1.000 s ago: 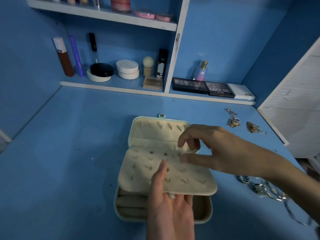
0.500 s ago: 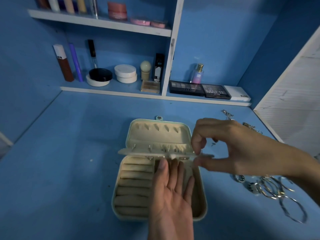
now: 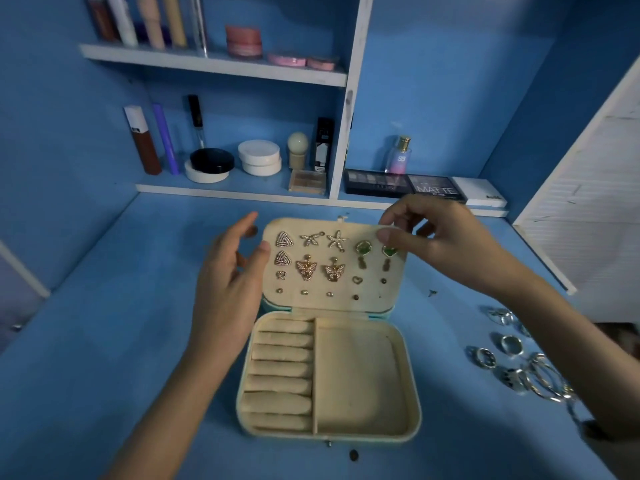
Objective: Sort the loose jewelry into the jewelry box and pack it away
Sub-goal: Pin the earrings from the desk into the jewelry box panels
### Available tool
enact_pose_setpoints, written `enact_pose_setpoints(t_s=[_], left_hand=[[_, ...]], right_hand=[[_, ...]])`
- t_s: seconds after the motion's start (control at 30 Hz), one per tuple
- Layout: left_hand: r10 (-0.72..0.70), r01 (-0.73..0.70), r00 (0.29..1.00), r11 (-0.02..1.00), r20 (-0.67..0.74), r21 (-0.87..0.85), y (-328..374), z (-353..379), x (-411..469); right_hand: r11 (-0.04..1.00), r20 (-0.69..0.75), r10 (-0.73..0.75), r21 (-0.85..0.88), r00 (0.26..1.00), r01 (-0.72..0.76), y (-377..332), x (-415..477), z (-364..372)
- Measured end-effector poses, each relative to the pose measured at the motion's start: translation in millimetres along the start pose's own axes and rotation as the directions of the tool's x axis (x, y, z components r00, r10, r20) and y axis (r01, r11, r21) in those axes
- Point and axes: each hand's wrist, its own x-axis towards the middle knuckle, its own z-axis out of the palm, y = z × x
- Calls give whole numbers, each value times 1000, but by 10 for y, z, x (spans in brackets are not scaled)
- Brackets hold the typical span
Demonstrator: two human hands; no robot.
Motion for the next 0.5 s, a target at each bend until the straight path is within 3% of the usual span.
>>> enact_pose_setpoints(t_s=[0.17, 0.3, 0.5], left_hand=[[14, -15, 995, 1000, 97, 4, -229, 26, 141], [34, -32, 996, 999, 76, -36, -305, 51, 174], [29, -23, 999, 990, 40, -136, -402, 92, 161]], right_hand=[[995, -47, 67, 82, 997, -63, 206, -64, -1], [988, -59, 76, -130, 995, -83, 535, -200, -75], [936, 87, 101, -345, 991, -65, 929, -426, -141]])
